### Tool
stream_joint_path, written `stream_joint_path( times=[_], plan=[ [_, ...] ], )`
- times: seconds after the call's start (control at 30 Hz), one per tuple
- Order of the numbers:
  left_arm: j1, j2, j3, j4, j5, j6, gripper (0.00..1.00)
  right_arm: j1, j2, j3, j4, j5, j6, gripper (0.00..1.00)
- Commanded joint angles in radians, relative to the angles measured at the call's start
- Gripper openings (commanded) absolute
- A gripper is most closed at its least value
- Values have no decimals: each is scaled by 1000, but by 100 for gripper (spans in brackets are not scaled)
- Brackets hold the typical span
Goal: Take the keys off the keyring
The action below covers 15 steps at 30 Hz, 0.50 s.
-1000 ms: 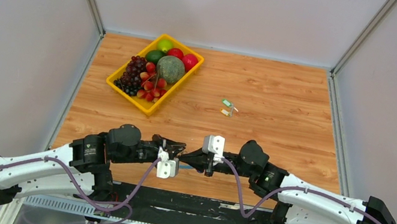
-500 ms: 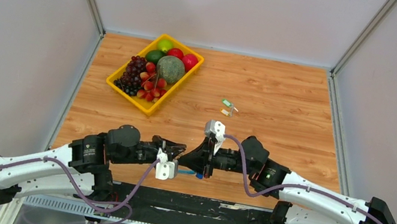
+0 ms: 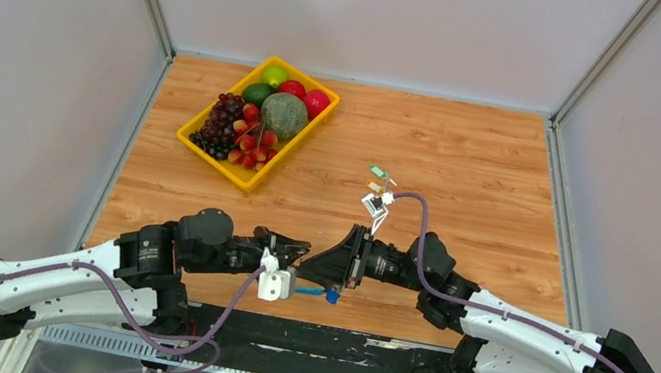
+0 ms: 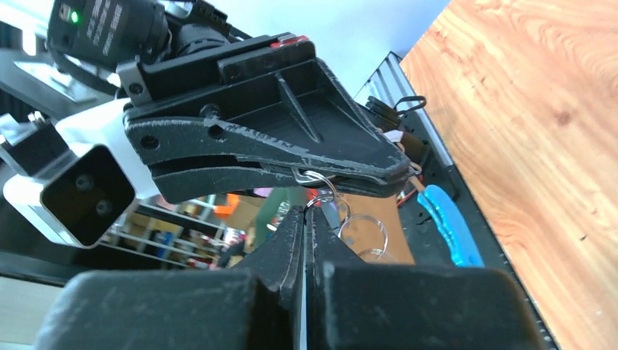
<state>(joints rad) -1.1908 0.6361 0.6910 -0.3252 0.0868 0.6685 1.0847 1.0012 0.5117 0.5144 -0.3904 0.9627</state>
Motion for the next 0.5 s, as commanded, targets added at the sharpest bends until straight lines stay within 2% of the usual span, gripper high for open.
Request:
stream_joint_path(
  times=[0.0,0.07,0.13,0.2,0.33,0.47],
  plan=[
    [2,-9,27,65,-10,4,0,-27,11,-28,90,-10,279,0],
    [2,-10,27,64,-9,5,0,-38,18,-28,71,-13,313,4],
    [2,-9,28,64,-8,4,0,-44,17,-28,82,-21,307,28],
    [2,-10,29,63,-7,3,0,-47,5,2,21,-23,236,39],
    [2,-9,29,63,-5,3,0,-47,-37,94,-188,14,-11,43],
    [2,-9,28,63,-5,3,0,-46,-87,109,-258,41,-185,42]
  ],
)
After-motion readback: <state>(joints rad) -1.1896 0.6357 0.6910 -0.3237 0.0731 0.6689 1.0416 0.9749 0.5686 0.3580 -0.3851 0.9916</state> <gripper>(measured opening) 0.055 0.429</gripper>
